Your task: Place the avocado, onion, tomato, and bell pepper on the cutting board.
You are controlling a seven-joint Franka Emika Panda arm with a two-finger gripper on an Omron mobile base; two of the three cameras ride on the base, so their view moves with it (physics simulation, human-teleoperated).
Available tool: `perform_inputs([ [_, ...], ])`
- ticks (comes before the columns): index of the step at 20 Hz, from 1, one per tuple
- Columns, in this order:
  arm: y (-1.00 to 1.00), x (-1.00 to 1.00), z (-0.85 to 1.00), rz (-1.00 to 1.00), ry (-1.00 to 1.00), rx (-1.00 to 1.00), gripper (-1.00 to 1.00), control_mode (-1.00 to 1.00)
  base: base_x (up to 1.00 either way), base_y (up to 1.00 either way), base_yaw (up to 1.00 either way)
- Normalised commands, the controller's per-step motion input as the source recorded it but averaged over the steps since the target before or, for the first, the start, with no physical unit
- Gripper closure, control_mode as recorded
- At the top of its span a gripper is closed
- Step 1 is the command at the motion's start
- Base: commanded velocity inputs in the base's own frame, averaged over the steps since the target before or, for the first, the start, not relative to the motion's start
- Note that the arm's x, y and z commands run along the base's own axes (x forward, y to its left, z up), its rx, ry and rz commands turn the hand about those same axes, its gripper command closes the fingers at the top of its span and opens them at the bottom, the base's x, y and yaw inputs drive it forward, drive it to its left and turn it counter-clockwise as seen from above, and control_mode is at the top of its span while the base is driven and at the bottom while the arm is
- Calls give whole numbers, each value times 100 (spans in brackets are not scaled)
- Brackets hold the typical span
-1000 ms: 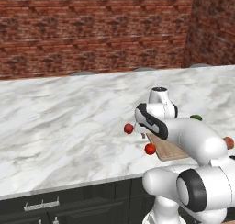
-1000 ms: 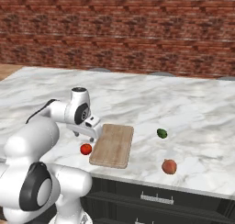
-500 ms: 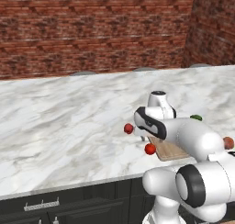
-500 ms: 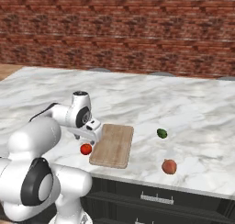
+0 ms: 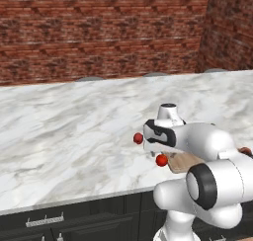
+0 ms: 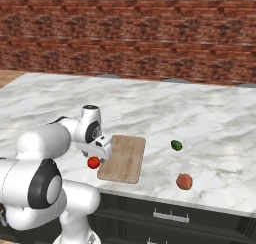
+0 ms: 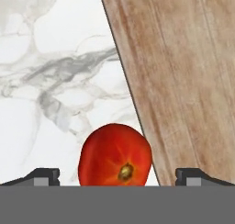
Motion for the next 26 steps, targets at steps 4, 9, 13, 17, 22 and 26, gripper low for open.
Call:
perform_inputs([
  [4, 0, 0, -21, -1, 2, 1, -100, -100, 0, 0, 0],
  [9, 0, 0, -22, -1, 3, 0, -100, -100, 0, 0, 0],
  [13, 0, 0, -27, -1, 5, 0, -100, -100, 0, 0, 0],
  [17, 0, 0, -23, -2, 3, 0, -100, -100, 0, 0, 0],
  [22, -3, -4, -4, -4, 0, 0, 100, -100, 0, 0, 0],
  [26, -16, -18, 11, -4, 0, 1, 100, -100, 0, 0, 0],
])
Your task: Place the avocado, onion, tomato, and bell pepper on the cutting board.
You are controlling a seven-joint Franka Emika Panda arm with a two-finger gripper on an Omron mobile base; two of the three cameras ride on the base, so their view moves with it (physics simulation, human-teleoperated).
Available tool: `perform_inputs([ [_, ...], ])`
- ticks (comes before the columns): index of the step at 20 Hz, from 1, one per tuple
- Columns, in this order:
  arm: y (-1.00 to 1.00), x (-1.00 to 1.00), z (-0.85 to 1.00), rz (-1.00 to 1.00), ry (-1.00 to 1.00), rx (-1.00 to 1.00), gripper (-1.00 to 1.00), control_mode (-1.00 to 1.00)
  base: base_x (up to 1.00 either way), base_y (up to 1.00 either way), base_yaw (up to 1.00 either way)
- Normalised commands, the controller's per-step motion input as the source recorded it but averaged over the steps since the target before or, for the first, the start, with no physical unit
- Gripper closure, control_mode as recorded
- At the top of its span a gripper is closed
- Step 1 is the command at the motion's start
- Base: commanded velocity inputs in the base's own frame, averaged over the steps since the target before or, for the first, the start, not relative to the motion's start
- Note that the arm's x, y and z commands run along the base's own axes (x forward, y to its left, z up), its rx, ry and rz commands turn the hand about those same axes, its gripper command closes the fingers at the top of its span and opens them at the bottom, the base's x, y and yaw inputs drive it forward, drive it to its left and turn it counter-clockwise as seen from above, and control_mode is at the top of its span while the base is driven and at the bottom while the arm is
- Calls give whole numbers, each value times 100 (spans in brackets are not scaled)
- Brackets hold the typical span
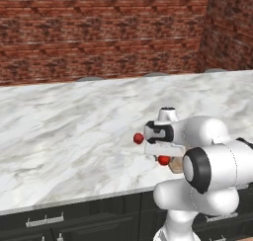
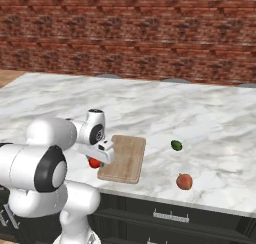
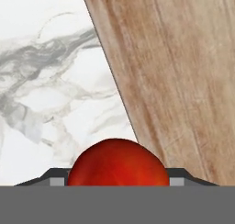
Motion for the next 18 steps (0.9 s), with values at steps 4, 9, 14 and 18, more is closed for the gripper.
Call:
perform_inputs([
  [4, -16, -18, 27, -3, -1, 0, 100, -100, 0, 0, 0],
  [9, -15, -14, 40, 0, -6, 0, 100, -100, 0, 0, 0],
  [14, -25, -1, 26, 0, -3, 0, 100, -100, 0, 0, 0],
  [18, -27, 10, 6, 0, -3, -2, 100, -100, 0, 0, 0],
])
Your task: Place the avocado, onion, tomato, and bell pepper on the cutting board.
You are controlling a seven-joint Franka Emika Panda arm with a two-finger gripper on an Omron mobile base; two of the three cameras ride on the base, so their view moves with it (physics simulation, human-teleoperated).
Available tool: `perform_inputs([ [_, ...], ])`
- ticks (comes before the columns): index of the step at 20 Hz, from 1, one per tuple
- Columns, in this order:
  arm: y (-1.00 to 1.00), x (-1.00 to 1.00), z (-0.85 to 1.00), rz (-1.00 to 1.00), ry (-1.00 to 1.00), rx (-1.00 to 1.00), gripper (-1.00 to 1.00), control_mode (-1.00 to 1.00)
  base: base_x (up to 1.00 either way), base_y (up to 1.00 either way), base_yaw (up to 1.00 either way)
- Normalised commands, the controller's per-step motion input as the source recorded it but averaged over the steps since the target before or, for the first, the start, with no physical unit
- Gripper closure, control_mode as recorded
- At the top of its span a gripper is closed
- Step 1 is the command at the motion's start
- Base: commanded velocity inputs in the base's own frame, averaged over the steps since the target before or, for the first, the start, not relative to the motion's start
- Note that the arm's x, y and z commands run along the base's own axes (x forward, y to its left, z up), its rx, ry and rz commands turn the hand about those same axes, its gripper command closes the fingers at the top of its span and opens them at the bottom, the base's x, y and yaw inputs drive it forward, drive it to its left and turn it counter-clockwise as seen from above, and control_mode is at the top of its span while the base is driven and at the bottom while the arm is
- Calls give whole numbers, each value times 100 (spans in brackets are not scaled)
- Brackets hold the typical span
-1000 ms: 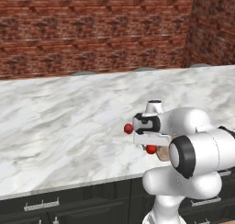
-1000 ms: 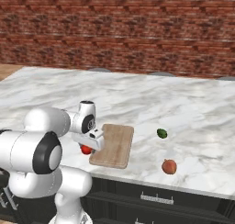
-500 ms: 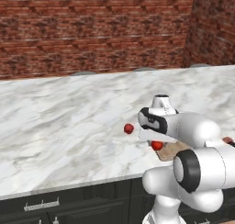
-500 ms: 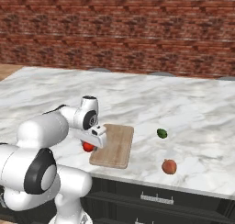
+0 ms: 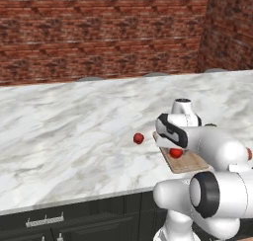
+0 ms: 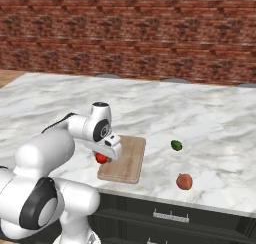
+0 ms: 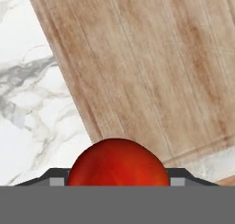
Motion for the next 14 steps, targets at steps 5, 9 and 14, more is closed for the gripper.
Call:
perform_inputs([
  [5, -20, 43, 0, 6, 0, -1, 100, -100, 0, 0, 0],
  [9, -10, 42, 5, 11, 0, 0, 100, -100, 0, 0, 0],
  [14, -9, 32, 21, 10, 0, 0, 100, -100, 0, 0, 0],
])
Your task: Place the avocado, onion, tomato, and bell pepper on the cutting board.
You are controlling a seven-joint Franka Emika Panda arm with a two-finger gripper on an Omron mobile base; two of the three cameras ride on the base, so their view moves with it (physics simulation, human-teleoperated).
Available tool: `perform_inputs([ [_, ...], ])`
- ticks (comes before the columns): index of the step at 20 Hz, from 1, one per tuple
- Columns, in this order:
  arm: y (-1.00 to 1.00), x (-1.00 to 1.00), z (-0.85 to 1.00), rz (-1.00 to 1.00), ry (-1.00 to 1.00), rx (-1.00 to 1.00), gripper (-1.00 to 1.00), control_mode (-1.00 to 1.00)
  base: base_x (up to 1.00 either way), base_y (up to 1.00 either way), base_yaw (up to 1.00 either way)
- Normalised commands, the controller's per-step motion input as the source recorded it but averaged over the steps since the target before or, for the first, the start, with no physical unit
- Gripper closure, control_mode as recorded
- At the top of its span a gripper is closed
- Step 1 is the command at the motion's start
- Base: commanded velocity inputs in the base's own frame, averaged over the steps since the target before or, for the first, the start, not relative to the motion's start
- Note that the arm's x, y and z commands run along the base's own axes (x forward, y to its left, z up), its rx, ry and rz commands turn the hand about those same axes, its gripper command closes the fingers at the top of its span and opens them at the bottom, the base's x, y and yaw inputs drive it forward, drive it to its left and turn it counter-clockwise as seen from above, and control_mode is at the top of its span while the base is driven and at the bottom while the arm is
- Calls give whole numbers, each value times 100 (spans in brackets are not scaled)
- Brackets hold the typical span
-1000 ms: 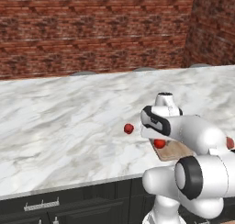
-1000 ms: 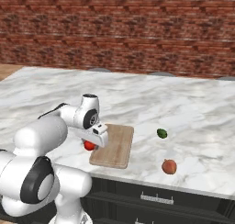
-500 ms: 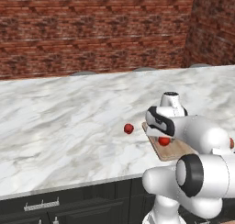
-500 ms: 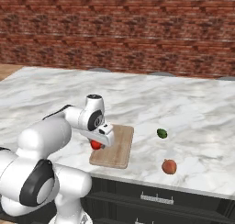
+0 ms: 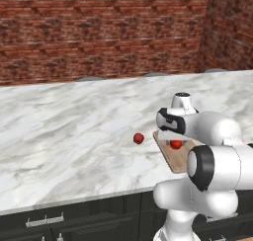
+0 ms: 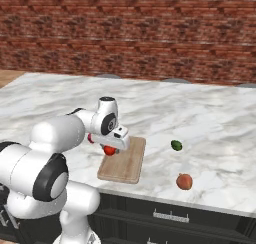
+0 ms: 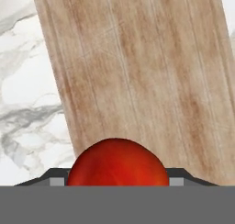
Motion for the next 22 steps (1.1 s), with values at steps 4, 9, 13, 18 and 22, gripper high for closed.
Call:
perform_inputs([
  [4, -9, 35, 3, 10, 0, 0, 100, -100, 0, 0, 0],
  [9, -4, 21, -9, 9, 1, 0, 100, -100, 0, 0, 0],
  [13, 0, 5, -32, 9, 0, 0, 100, -100, 0, 0, 0],
  [18, 0, 11, -34, 8, 2, 0, 100, -100, 0, 0, 0],
  [22, 0, 12, -12, 8, 0, 0, 100, -100, 0, 0, 0],
])
